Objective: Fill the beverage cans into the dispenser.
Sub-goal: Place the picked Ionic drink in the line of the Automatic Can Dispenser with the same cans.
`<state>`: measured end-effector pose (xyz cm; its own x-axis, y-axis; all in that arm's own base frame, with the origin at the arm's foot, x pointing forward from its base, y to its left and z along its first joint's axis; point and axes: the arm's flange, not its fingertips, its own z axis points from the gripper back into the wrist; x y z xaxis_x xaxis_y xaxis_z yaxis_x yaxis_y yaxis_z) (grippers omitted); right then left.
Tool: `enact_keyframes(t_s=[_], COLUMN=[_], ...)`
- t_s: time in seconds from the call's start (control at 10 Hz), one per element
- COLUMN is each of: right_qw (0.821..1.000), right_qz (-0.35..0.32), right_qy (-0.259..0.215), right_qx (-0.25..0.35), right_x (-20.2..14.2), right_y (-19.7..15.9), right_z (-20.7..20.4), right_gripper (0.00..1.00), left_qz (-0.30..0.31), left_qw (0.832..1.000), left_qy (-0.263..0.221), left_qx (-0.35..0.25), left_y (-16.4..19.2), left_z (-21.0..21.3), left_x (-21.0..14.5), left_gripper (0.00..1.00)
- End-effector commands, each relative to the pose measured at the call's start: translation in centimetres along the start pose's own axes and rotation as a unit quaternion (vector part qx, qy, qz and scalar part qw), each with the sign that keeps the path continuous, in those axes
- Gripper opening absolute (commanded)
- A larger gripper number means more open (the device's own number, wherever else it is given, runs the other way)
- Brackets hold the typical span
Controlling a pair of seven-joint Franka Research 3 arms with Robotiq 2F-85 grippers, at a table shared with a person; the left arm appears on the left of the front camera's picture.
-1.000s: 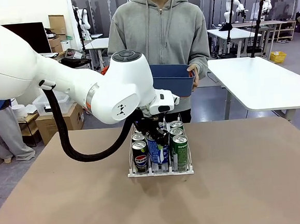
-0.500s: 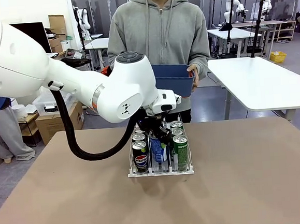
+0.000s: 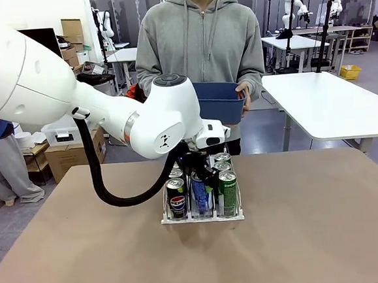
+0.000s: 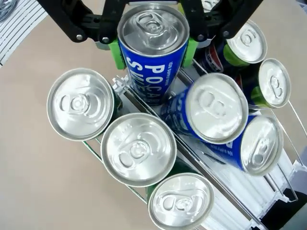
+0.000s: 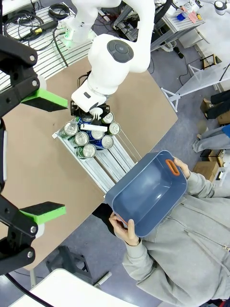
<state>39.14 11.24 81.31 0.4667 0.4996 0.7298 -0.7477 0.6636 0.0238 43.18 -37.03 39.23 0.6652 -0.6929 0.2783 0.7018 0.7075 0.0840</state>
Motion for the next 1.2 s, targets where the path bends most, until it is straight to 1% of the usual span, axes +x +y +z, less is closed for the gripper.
enact_keyframes(t_s=[0.0, 0.2, 0.3, 0.4, 0.7, 0.8, 0.9, 1.0, 1.1], right_qw=[1.0, 1.0, 1.0, 1.0, 1.0, 1.0, 1.0, 1.0, 1.0], right_qz=[-0.001, -0.001, -0.001, -0.001, -0.001, -0.001, -0.001, -0.001, -0.001], right_qy=[0.0, 0.0, 0.0, 0.0, 0.0, 0.0, 0.0, 0.0, 0.0], right_qx=[0.0, 0.0, 0.0, 0.0, 0.0, 0.0, 0.0, 0.0, 0.0], right_x=[-0.2, -0.2, -0.2, -0.2, -0.2, -0.2, -0.2, -0.2, -0.2], right_y=[0.0, 0.0, 0.0, 0.0, 0.0, 0.0, 0.0, 0.0, 0.0], right_z=[0.0, 0.0, 0.0, 0.0, 0.0, 0.0, 0.0, 0.0, 0.0], right_gripper=[1.0, 1.0, 1.0, 1.0, 1.0, 1.0, 1.0, 1.0, 1.0], left_qz=[-0.007, -0.007, -0.027, 0.001, 0.001, -0.006, -0.002, 0.006, 0.012], left_qw=[1.0, 1.0, 0.999, 1.0, 1.0, 1.0, 1.0, 1.0, 0.999], left_qy=[-0.001, 0.009, 0.028, 0.015, 0.015, 0.025, 0.008, -0.001, -0.007], left_qx=[-0.007, -0.012, -0.022, -0.004, -0.004, -0.009, 0.013, 0.03, 0.043], left_y=[0.8, 0.7, 0.7, 0.1, 0.1, -0.1, -0.1, 0.0, -0.3], left_z=[0.4, 0.0, 0.1, -0.5, -0.5, -0.4, 0.7, 1.8, 2.6], left_x=[1.2, 1.3, 1.2, 0.5, 0.5, 0.5, 0.4, 0.2, 0.0], left_gripper=[0.57, 0.57, 0.57, 0.57, 0.57, 0.65, 0.77, 0.84, 0.96])
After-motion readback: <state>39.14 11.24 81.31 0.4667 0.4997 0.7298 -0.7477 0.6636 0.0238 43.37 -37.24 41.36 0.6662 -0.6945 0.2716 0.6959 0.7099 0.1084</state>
